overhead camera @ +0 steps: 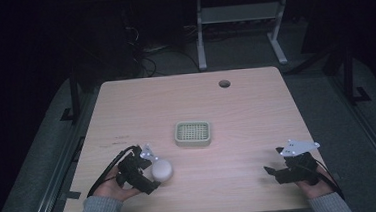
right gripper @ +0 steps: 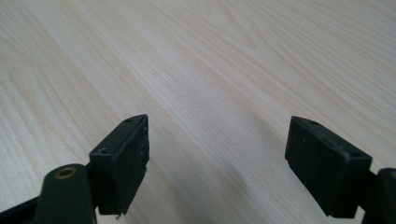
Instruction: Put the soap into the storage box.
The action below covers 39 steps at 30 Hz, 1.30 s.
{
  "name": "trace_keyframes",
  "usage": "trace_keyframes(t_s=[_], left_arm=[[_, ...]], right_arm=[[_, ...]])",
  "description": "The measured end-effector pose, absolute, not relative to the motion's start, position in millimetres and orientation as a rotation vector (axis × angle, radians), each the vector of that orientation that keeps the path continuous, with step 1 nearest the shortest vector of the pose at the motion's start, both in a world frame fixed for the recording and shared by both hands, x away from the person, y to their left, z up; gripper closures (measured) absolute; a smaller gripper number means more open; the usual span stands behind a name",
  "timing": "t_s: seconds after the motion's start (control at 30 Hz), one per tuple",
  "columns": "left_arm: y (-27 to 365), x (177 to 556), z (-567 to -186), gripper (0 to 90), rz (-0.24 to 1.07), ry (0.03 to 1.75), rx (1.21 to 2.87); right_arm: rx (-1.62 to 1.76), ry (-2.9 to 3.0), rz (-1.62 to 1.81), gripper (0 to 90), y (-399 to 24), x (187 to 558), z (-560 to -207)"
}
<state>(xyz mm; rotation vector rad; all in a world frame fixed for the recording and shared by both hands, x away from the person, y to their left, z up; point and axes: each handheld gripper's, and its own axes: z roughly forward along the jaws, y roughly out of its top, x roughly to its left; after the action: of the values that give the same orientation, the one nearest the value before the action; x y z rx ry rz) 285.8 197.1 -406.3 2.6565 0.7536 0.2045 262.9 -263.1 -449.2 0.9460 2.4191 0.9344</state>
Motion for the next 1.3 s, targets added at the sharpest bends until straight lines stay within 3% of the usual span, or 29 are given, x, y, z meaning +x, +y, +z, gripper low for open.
trace_keyframes(t_s=[1.3], left_arm=[[167.2, 310.3, -417.5, 15.9, 0.17, 0.743, 2.741]], right_arm=[[0.934, 2.429, 0.933, 21.3, -262.1, 261.7, -449.0]])
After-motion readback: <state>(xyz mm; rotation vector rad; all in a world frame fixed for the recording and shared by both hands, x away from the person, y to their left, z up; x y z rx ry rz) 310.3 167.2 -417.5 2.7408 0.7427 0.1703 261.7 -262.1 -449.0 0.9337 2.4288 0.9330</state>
